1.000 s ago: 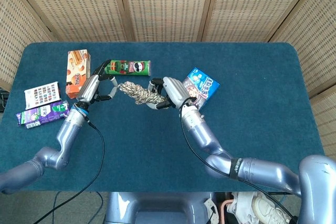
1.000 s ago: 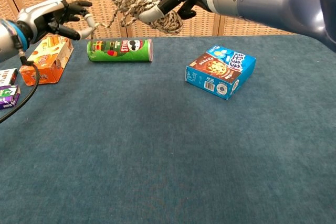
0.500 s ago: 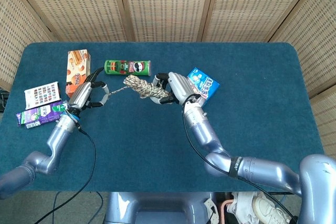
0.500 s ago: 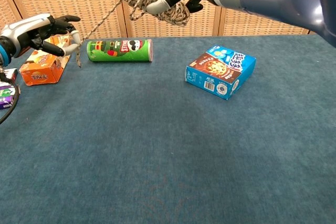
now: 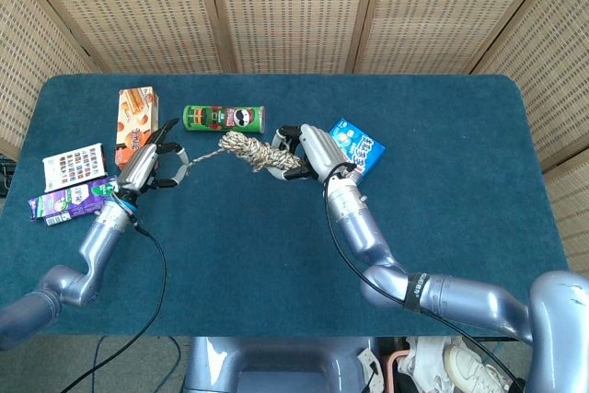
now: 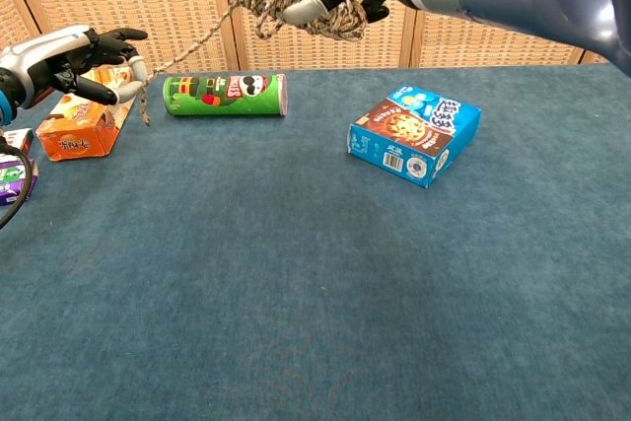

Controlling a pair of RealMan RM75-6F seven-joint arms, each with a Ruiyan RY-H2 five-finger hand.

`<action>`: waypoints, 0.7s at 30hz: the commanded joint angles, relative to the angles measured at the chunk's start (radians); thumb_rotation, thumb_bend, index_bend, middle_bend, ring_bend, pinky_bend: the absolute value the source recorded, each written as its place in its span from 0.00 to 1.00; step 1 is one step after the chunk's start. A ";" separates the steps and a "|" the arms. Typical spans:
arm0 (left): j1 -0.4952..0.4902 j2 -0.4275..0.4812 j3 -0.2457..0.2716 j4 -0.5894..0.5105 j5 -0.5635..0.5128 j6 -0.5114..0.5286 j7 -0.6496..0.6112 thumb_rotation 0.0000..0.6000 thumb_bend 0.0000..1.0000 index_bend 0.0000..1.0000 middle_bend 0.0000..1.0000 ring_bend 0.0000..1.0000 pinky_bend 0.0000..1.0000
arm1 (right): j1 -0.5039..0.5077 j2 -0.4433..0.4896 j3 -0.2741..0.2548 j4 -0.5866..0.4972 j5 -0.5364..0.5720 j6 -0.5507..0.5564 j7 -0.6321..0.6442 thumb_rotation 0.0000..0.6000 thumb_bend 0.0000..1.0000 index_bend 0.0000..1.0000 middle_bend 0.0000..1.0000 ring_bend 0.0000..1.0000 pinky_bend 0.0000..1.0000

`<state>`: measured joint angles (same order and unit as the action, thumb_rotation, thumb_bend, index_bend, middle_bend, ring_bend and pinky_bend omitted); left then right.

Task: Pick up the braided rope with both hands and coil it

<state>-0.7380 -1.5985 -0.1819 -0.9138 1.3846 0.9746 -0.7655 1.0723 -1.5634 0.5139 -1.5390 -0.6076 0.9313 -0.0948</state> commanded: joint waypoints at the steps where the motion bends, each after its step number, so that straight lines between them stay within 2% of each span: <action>1: -0.002 0.004 -0.001 -0.005 0.000 -0.004 0.008 1.00 0.47 0.86 0.00 0.00 0.00 | 0.000 0.001 -0.001 -0.001 -0.004 -0.003 0.003 1.00 0.75 0.68 0.70 0.54 0.95; 2: -0.002 0.006 0.000 -0.009 -0.001 -0.008 0.011 1.00 0.47 0.86 0.00 0.00 0.00 | -0.001 0.001 -0.002 0.000 -0.007 -0.004 0.004 1.00 0.75 0.68 0.70 0.54 0.95; 4: -0.002 0.011 0.004 -0.013 0.003 -0.013 0.015 1.00 0.47 0.77 0.00 0.00 0.00 | -0.001 0.003 -0.004 0.000 -0.013 -0.005 0.006 1.00 0.75 0.68 0.71 0.54 0.95; 5: -0.003 0.016 0.008 -0.016 0.007 -0.019 0.018 1.00 0.44 0.63 0.00 0.00 0.00 | -0.002 0.004 -0.006 -0.002 -0.019 -0.007 0.008 1.00 0.75 0.68 0.71 0.54 0.95; 7: -0.004 0.022 0.011 -0.021 0.010 -0.024 0.020 1.00 0.25 0.21 0.00 0.00 0.00 | -0.004 0.007 -0.008 -0.004 -0.027 -0.010 0.011 1.00 0.75 0.68 0.71 0.54 0.95; 9: -0.003 0.029 0.011 -0.028 0.013 -0.021 0.018 1.00 0.07 0.02 0.00 0.00 0.00 | -0.007 0.012 -0.012 -0.006 -0.035 -0.013 0.013 1.00 0.75 0.68 0.71 0.54 0.95; 11: -0.002 0.041 0.013 -0.031 0.021 -0.012 0.025 1.00 0.01 0.00 0.00 0.00 0.00 | -0.009 0.015 -0.016 -0.008 -0.044 -0.012 0.011 1.00 0.75 0.68 0.71 0.54 0.95; 21: 0.056 0.133 0.012 -0.072 0.028 0.104 0.176 1.00 0.00 0.00 0.00 0.00 0.00 | -0.015 0.027 -0.078 -0.012 -0.118 0.003 -0.046 1.00 0.75 0.68 0.71 0.54 0.95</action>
<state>-0.7018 -1.4916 -0.1677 -0.9679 1.4167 1.0495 -0.6267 1.0580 -1.5376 0.4437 -1.5501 -0.7157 0.9316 -0.1326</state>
